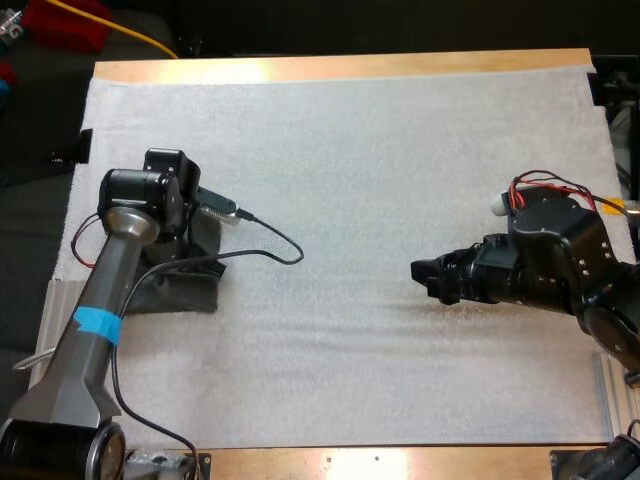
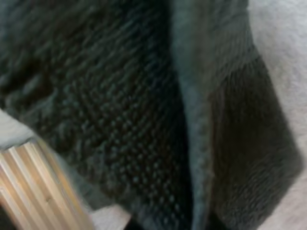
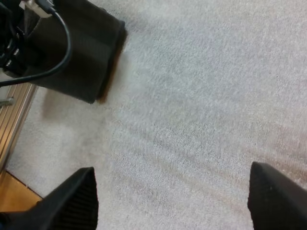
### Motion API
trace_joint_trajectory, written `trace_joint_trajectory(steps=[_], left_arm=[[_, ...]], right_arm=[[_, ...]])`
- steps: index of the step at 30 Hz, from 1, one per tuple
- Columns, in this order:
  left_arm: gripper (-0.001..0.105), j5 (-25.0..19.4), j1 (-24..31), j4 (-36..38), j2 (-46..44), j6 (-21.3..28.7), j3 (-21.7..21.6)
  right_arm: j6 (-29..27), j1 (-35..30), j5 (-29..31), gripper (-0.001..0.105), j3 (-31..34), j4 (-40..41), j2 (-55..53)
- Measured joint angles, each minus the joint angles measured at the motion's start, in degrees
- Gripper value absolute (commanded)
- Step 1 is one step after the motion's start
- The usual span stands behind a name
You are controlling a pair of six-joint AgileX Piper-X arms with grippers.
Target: Pick towel from pile, fold and stack
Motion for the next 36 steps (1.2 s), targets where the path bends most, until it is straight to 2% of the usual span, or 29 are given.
trace_joint_trajectory(steps=[5, 10, 12, 14, 19, 24, 28, 30, 31, 32, 34, 35, 36], left_arm=[[0.0, -0.53, 1.24, -2.27, 0.0, -1.29, -0.01], [0.0, -0.44, 6.23, -3.74, 0.0, -1.37, -0.01], [0.0, 1.31, 8.29, -4.26, 0.0, -1.6, -0.01], [0.0, 5.06, 10.76, -4.7, 0.0, -2.52, -0.01], [0.0, 8.57, 13.11, -4.81, 1.14, -2.89, 0.19], [0.0, 8.67, 13.27, -6.2, 3.71, -3.51, 3.08], [0.0, 6.43, 13.27, -8.0, 4.52, -3.51, 5.04], [0.009, 4.29, 13.27, -8.89, 4.5, -3.59, 5.54], [0.018, 3.24, 13.27, -9.35, 4.5, -3.73, 5.55], [0.029, 1.3, 13.27, -10.13, 4.5, -3.78, 5.55], [0.056, 0.45, 13.27, -10.64, 4.5, -3.78, 5.55], [0.075, 0.2, 13.27, -10.79, 4.5, -3.78, 5.55], [0.07, 0.04, 13.27, -10.79, 4.5, -3.78, 5.55]], right_arm=[[0.0, 0.0, -0.93, 0.064, 0.0, 0.0, 0.0], [0.0, 0.0, -0.92, 0.064, 0.0, 0.0, 0.0], [0.0, 0.0, -0.92, 0.064, 0.0, 0.0, 0.0], [0.0, 0.0, -0.92, 0.064, 0.0, 0.0, 0.0], [0.0, 0.0, -0.92, 0.064, 0.0, 0.0, 0.0], [0.0, 0.0, -0.92, 0.064, 0.0, 0.0, 0.0], [0.0, 0.0, -0.92, 0.064, 0.0, 0.0, 0.0], [0.0, 0.0, -0.98, 0.064, 0.0, 0.0, 0.0], [0.0, 0.0, -1.11, 0.064, 0.0, 0.0, 0.0], [0.0, 0.0, -1.61, 0.064, 0.0, 0.0, 0.0], [0.0, 0.0, -2.03, 0.064, 0.0, 0.0, 0.0], [0.0, 0.0, -2.17, 0.064, 0.0, 0.0, 0.0], [0.0, 0.0, -2.17, 0.064, 0.0, 0.0, 0.0]])
